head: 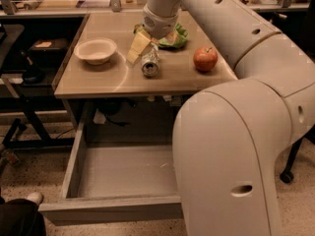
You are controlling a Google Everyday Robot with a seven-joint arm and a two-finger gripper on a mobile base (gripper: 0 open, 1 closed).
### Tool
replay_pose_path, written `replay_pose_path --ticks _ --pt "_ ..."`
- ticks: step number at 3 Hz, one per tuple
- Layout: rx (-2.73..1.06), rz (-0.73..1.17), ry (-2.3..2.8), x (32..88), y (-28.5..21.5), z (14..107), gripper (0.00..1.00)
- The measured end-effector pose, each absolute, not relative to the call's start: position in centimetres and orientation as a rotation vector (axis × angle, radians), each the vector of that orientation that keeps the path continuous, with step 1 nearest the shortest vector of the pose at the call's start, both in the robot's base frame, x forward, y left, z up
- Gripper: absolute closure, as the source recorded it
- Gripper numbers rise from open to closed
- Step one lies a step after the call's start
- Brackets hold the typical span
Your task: Place 7up can into top drawer
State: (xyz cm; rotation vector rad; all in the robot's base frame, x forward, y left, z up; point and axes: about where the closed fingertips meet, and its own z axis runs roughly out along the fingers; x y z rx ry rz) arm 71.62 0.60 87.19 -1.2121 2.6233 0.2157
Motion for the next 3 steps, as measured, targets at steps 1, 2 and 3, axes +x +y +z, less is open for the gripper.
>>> replay_pose_path --ticks 1,2,3 --pt "-1.216 0.189 2.649 71.8 2.5 86.6 0.0" --pt "-1.206 0.113 2.683 72.9 4.1 85.4 0.0" --pt "-1.202 0.118 2.673 73.3 4.4 85.1 0.0"
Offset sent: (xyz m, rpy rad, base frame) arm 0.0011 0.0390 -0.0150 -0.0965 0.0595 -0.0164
